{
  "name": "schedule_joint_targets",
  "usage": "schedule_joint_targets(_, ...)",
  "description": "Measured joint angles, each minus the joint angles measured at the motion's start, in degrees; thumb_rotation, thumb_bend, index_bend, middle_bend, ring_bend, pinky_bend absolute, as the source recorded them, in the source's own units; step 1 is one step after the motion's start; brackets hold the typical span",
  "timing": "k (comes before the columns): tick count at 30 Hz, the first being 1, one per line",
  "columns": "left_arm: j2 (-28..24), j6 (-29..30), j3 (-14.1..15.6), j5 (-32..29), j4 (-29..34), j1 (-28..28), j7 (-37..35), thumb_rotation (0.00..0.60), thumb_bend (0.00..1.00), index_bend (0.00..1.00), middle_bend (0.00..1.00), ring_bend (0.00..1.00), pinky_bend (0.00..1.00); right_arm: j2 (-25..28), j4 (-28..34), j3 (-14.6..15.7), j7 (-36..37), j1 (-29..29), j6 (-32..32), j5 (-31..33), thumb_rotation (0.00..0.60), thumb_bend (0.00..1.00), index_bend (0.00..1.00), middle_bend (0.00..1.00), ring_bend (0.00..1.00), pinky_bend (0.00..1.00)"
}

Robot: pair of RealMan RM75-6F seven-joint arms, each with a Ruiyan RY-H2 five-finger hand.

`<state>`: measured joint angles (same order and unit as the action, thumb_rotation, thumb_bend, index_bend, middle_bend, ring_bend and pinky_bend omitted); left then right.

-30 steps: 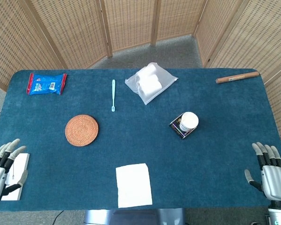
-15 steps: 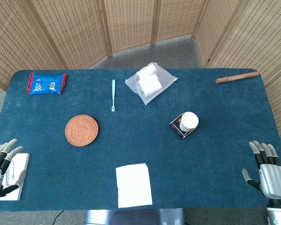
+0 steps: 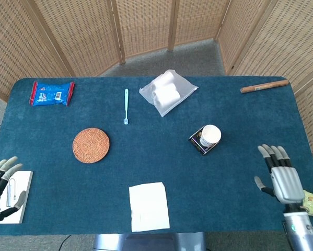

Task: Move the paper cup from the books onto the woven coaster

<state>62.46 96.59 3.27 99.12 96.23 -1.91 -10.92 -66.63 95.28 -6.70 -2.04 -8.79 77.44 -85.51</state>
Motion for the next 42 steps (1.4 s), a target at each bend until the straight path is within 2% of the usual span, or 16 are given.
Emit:
schedule_joint_targets(10,0.95,-3.37,-1.11,-2.28,1.22,1.7,2.03,0.6,0.48,0.15,0.11,0.0,0.0,-1.93,-0.19,-5.21,-3.89,-10.81,-13.54,8.38,0.6,0.35,0.0,0.0,0.0,0.0)
schedule_joint_targets(18,1.55,-5.6,-1.88,-4.77,1.6,2.64,2.4,0.599,0.48,0.15,0.11,0.0,0.0,-5.56,-5.19,-8.32,-8.01,-19.95,-23.02,16.28,0.6,0.28,0.0,0.0,0.0,0.0)
schedule_joint_targets(25,1.9,-5.94,-2.36,-5.93,1.22,2.81,2.16,0.599,0.48,0.14,0.11,0.0,0.0,-7.41,-8.34,-8.72,-11.6,-24.97,-28.17,21.61,0.6,0.27,0.0,0.0,0.0,0.0)
schedule_joint_targets(36,2.28,-6.78,-2.36,-6.98,0.06,2.95,1.06,0.6,0.48,0.15,0.11,0.0,0.0,-9.69,-12.01,-8.54,-12.81,-29.2,-30.03,25.19,0.6,0.28,0.0,0.0,0.0,0.0)
schedule_joint_targets(40,2.38,-6.81,-2.26,-7.35,-0.38,2.77,0.57,0.6,0.48,0.14,0.11,0.0,0.0,-10.22,-12.76,-8.02,-14.03,-30.52,-30.57,26.05,0.6,0.29,0.09,0.02,0.0,0.08)
schedule_joint_targets(42,2.37,-6.68,-2.29,-7.6,-0.64,2.64,0.27,0.599,0.48,0.14,0.11,0.0,0.0,-10.37,-12.82,-7.68,-14.6,-31.06,-30.78,26.65,0.6,0.29,0.14,0.06,0.0,0.15)
